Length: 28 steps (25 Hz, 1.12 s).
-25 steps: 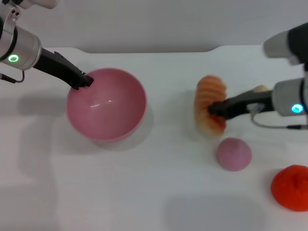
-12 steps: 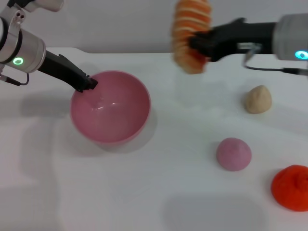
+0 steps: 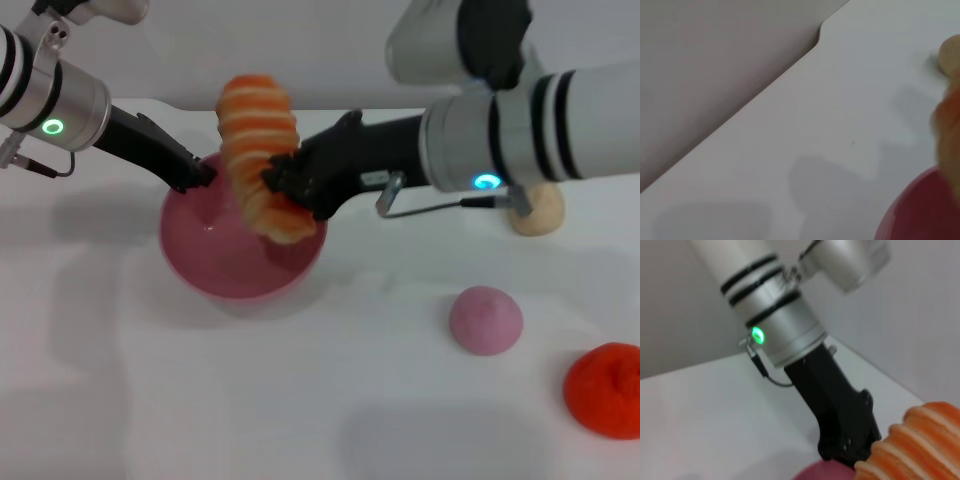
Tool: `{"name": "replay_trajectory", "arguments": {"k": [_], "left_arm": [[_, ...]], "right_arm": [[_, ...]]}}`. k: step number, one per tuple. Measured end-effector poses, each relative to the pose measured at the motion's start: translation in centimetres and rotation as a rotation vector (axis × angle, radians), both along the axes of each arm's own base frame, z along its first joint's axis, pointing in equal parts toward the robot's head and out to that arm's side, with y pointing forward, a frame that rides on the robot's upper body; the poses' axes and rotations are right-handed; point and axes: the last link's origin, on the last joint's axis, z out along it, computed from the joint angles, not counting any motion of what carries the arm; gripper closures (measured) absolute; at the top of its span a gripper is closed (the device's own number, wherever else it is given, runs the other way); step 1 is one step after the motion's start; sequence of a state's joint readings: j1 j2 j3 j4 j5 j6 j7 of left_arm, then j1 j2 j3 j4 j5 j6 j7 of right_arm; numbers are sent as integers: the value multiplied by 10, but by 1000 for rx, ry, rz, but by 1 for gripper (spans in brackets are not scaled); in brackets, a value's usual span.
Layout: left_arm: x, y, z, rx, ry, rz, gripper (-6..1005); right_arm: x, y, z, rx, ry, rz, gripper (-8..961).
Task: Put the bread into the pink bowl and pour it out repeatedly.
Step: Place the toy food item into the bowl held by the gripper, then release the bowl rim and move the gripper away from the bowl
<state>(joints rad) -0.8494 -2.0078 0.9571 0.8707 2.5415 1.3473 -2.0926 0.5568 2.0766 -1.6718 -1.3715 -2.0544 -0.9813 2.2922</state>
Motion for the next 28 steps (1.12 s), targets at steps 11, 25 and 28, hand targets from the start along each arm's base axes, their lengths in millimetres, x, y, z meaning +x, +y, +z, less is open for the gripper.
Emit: {"name": "replay_trajectory", "arguments": {"k": [11,25,28], "left_arm": [[4,-1,-2,-10,-2,-11,905],[3,-1,0,-9,1,-8,904],[3,-3,-1,-20,-2,-1,904]], "right_arm": [[2,1,-22,-46,-54,8,804],[-34,-17,17,164,47,257,449],[-39,-19,39,279,113,293,375]]}}
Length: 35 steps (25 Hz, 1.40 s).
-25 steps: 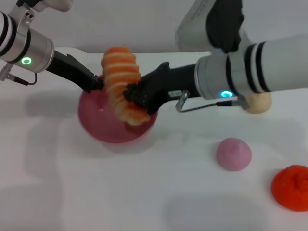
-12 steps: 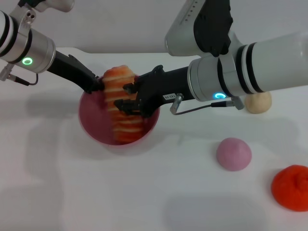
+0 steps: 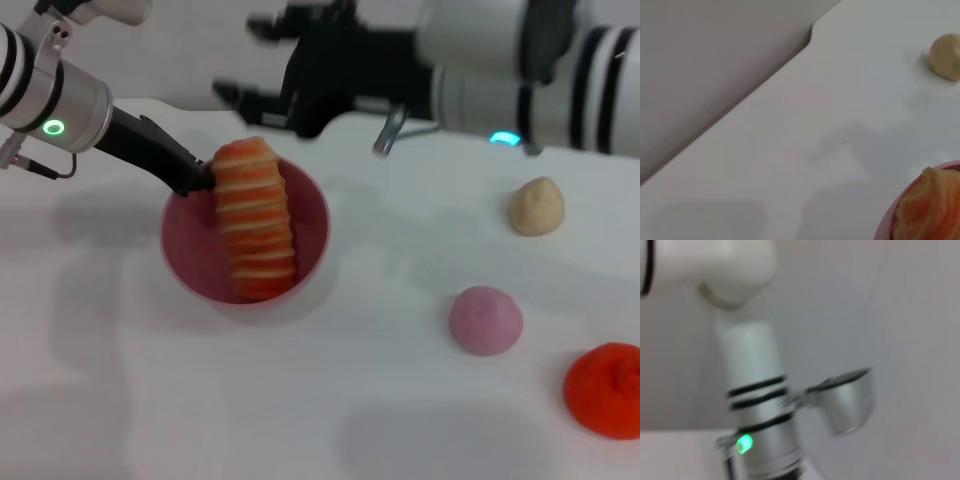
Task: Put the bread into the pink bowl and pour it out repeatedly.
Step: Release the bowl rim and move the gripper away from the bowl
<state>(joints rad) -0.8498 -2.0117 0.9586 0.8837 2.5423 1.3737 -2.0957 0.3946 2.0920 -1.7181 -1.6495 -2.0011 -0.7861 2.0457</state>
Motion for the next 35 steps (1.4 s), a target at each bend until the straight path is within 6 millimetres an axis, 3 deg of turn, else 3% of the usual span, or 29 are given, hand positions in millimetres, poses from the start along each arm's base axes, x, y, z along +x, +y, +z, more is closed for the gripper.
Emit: {"name": "replay_trajectory", "arguments": {"k": [4,12,21,35], "left_arm": [[1,-3,-3,-17,-4,9,903],[-1,-6,-8,-33,-7,25,903],[-13,-14,-26,-70,26,75,902],[-17,-16,-30,-74,21,95,901]], "right_arm": [[11,8,21,81,86,-29,326],[64,30,54,370,210,-152,326],[91,34,48,381,216,-213,325],[98,35,42,365,205,-231,325]]}}
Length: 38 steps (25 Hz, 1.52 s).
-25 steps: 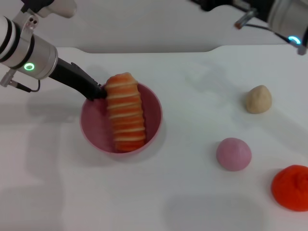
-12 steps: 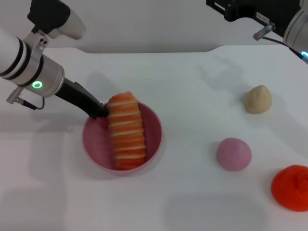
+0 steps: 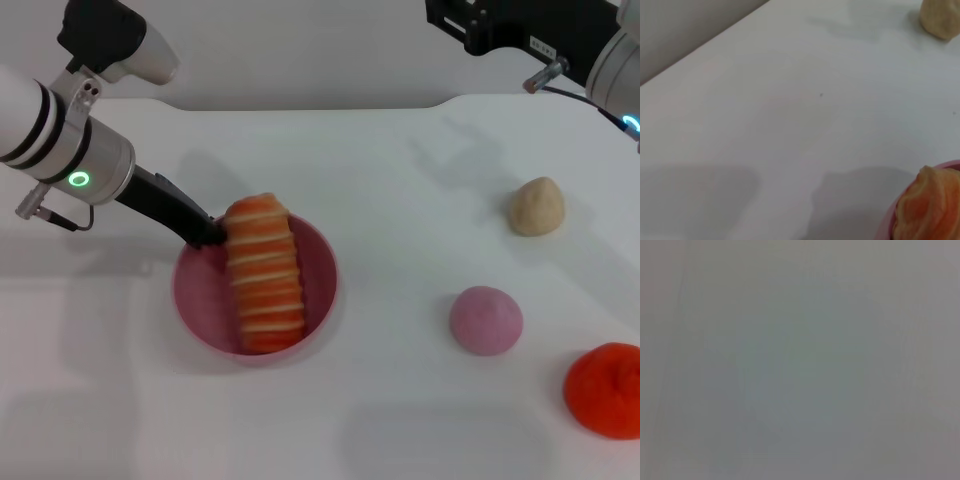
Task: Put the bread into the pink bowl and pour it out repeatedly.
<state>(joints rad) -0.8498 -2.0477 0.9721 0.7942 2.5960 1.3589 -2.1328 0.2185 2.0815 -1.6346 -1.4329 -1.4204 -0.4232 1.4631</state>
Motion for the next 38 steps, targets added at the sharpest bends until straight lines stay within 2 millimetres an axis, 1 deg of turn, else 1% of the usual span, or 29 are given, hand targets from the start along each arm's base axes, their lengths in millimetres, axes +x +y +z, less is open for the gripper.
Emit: {"name": "replay_trajectory", "arguments": {"k": [13,19,24,29,31,35,38], "left_arm": [[0,-1,0,-3,-1,11,900],[0,-1,0,1,-1,23,849],[4,3,4,33,-2,33,806],[13,8,15,79,-7,24,632],[18,10,23,108,-15,11,558],[31,16,42,200,-35,-39,409],[46,21,59,295,-113,-101,279]], "right_arm": [[2,-1,0,-6,8,-8,326],[2,-1,0,-8,21,-10,326],[6,0,-2,-15,18,-19,326],[10,1,-5,-23,16,-31,326],[12,1,-6,-27,14,-38,325],[17,2,-9,-34,12,-54,325],[20,4,-10,-36,22,-70,325]]}}
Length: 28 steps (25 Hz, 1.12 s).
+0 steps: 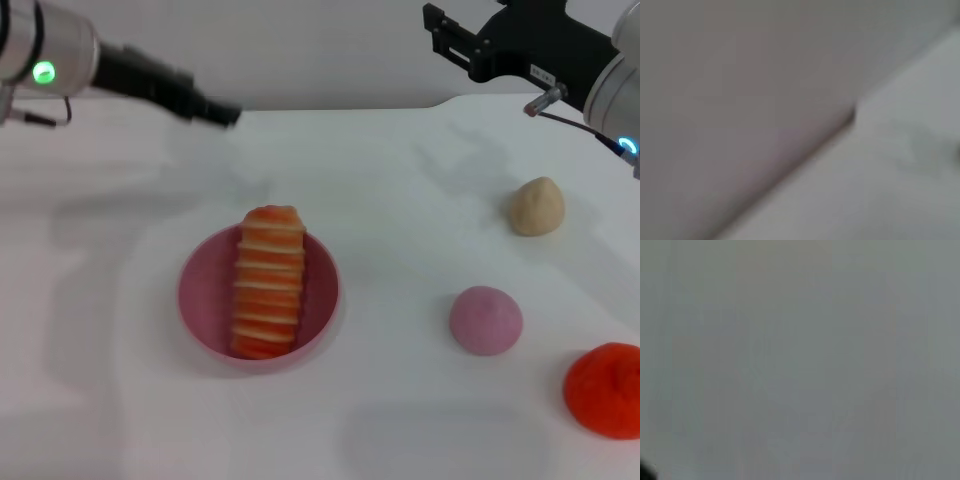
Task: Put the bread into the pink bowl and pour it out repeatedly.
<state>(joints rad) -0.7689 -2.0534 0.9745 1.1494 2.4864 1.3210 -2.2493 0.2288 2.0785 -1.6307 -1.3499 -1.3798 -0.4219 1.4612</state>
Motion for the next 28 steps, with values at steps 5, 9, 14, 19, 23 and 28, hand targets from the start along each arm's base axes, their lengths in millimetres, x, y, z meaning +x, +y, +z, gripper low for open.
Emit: {"name": "replay_trajectory", "arguments": {"k": [5,9,14,19,23,28], "left_arm": [[15,4,25,191,-174,-125,193],[12,-3,37,343,-327,-238,194],[-1,-16,45,558,-487,-325,195],[-25,-23,43,718,-579,-338,196],[-52,-28,35,838,-658,-317,197],[-78,-43,25,979,-689,-340,197]], "right_arm": [[8,3,10,25,55,-31,326],[20,6,25,74,126,-42,326],[46,-1,46,141,325,33,326],[77,-18,56,317,394,158,325],[101,-28,57,461,384,136,325],[133,-35,68,603,396,16,325]]}}
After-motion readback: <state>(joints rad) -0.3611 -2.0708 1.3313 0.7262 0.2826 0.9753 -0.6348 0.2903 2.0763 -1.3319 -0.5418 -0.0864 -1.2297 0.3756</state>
